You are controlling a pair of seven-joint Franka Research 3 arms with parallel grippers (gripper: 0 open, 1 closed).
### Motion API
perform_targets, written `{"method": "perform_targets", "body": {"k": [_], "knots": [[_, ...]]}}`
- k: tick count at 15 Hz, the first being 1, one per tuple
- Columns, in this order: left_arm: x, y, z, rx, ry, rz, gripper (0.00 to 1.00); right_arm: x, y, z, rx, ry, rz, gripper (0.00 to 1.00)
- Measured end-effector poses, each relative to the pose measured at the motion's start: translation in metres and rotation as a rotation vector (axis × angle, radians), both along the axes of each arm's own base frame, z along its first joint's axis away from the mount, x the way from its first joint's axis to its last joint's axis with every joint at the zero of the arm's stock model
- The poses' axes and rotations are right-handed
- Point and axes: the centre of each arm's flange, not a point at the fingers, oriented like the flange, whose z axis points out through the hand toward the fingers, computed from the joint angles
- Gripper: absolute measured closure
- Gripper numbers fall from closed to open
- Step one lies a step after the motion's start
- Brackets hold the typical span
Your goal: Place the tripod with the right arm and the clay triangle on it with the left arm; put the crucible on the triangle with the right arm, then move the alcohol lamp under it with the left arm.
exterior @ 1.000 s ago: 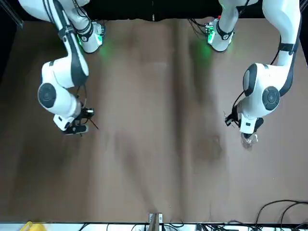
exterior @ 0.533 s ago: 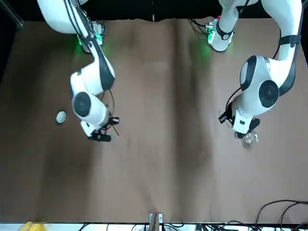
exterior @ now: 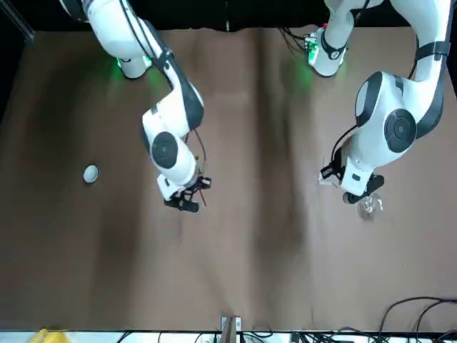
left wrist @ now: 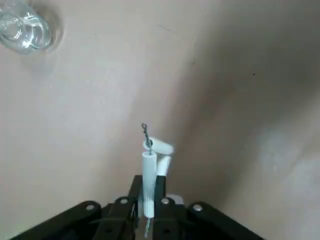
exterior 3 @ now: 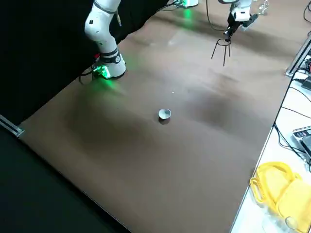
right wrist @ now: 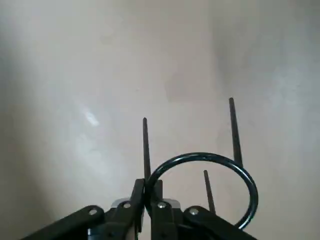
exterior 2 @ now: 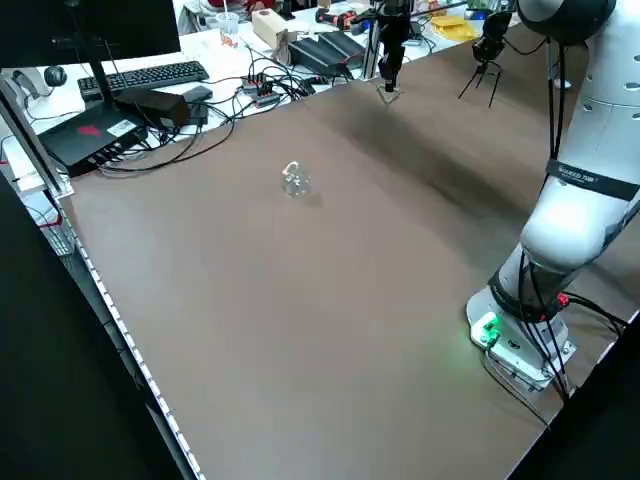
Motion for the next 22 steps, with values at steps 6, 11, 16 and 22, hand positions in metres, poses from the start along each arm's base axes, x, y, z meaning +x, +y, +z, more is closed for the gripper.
{"method": "perform_targets", "body": {"k": [6, 11, 16, 22], "knots": [[0.000, -0.005, 0.003, -0.003, -0.003, -0.008, 0.87, -0.011, 0.062, -0.013, 0.066, -0.092, -0.004, 0.91], [0.002, -0.007, 0.013, -0.007, -0.012, -0.012, 0.87, -0.025, 0.096, -0.022, 0.114, -0.154, 0.027, 0.91], [0.003, -0.008, 0.017, -0.009, -0.017, -0.014, 0.87, -0.046, 0.120, -0.035, 0.110, -0.142, 0.066, 0.91], [0.003, -0.008, 0.018, -0.009, -0.018, -0.017, 0.87, -0.062, 0.128, -0.041, 0.072, -0.087, 0.094, 0.91]]}}
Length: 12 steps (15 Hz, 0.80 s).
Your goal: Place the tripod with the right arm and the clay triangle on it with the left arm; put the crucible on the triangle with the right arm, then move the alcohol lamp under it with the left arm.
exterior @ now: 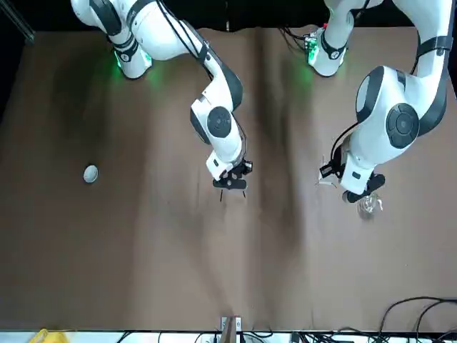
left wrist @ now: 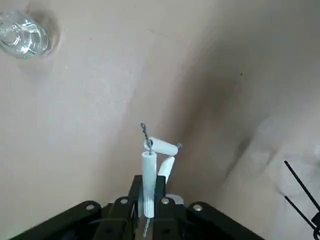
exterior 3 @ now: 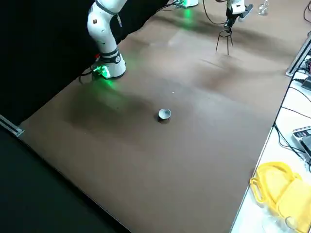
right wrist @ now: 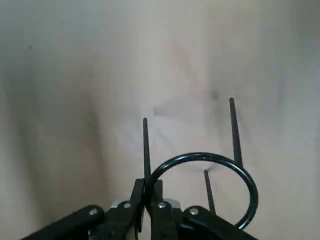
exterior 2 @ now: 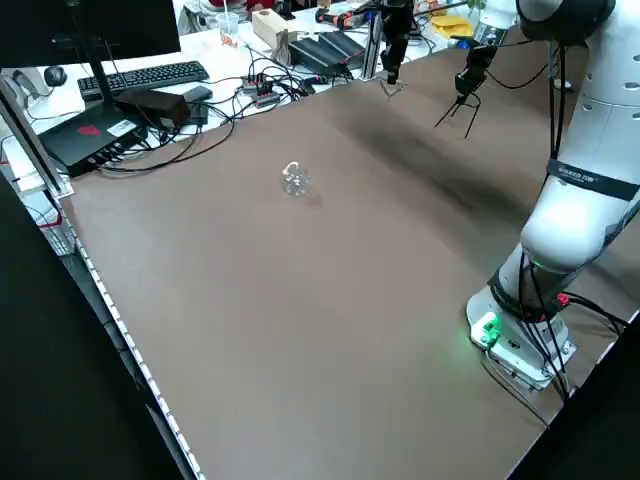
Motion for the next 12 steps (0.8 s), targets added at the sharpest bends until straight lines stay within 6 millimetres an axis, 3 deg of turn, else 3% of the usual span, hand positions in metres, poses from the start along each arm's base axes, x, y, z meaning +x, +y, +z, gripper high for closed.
{"method": "perform_targets", "body": {"k": [12], "knots": [[0.004, -0.004, 0.014, -0.010, -0.028, -0.007, 0.87, -0.015, 0.015, 0.003, 0.016, 0.021, 0.028, 0.91]]}}
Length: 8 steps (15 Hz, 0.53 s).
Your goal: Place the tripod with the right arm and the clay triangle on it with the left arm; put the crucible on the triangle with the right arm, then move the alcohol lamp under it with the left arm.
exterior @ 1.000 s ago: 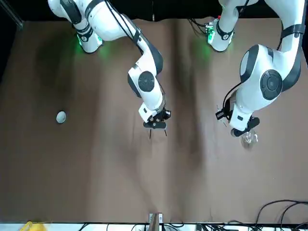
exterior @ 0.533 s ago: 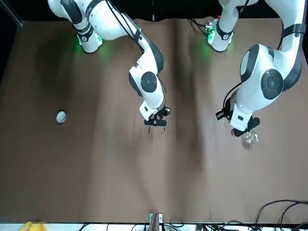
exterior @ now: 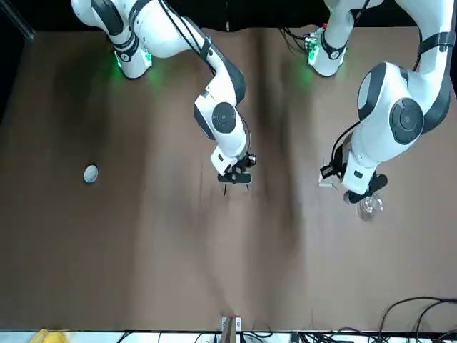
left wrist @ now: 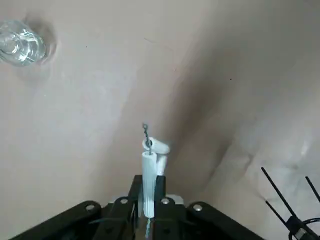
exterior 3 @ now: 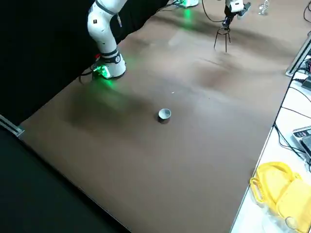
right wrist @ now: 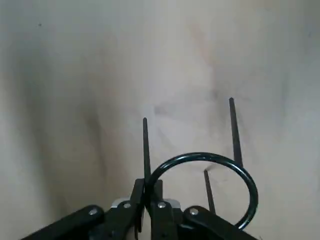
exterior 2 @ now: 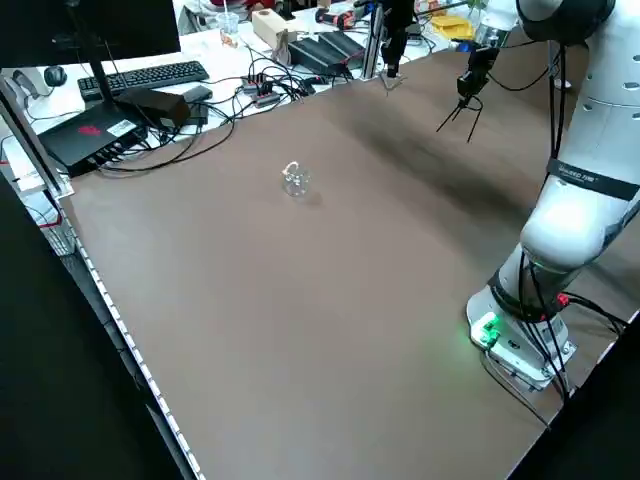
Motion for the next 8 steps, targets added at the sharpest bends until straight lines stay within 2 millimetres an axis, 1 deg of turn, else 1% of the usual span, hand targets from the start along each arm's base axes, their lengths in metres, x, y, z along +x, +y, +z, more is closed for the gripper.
{"method": "perform_targets", "body": {"k": [3, 8], "knots": [[-0.0010, -0.0038, 0.0008, -0.002, -0.001, -0.007, 0.87, 0.0005, 0.0008, 0.0015, 0.005, -0.004, 0.000, 0.91], [-0.0016, -0.0054, 0.0010, -0.003, -0.001, -0.010, 0.87, 0.0005, 0.0015, -0.0047, 0.003, -0.001, 0.000, 0.91]]}}
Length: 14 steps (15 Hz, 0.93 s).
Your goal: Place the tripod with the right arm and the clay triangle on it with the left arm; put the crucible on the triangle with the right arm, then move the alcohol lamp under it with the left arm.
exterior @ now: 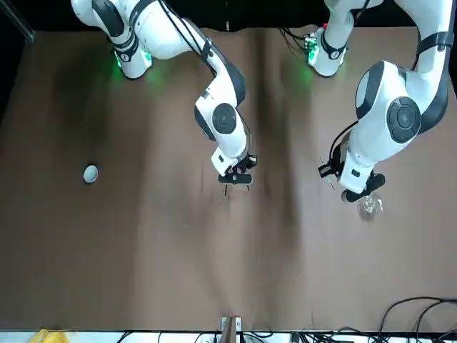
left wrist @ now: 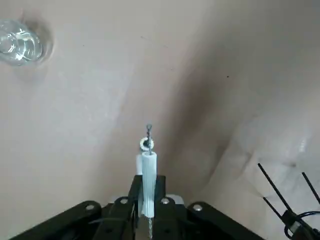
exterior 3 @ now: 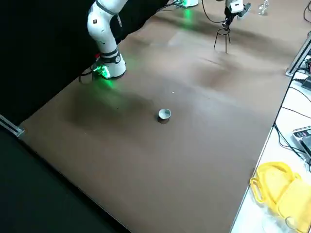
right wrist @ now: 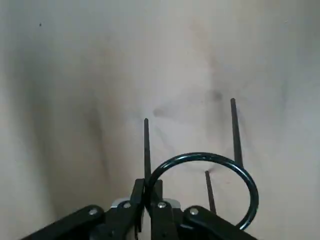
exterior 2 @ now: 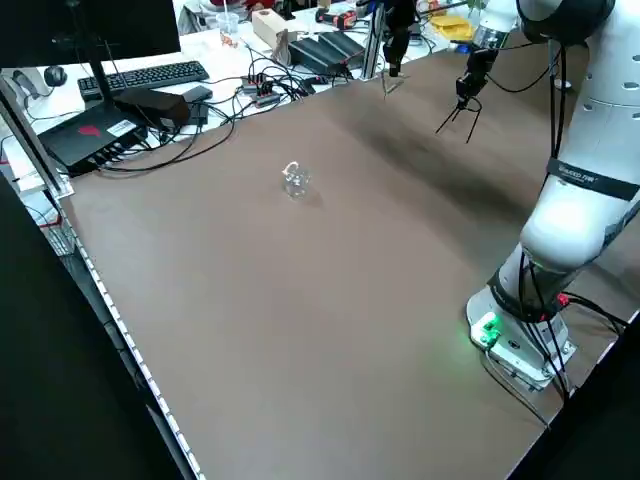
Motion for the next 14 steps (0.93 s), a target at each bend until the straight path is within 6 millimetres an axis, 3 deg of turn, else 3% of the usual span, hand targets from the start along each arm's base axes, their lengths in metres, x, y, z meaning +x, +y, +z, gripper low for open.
{"method": "perform_targets", "body": {"k": [12, 14], "knots": [[-0.0003, -0.0004, 0.0000, 0.000, 0.001, -0.001, 0.87, 0.0013, 0.0075, -0.0046, 0.039, -0.041, 0.000, 0.85], [-0.0001, 0.0001, 0.0000, 0.000, 0.001, 0.000, 0.87, 0.0008, 0.0079, -0.0049, 0.039, -0.040, 0.001, 0.69]]}}
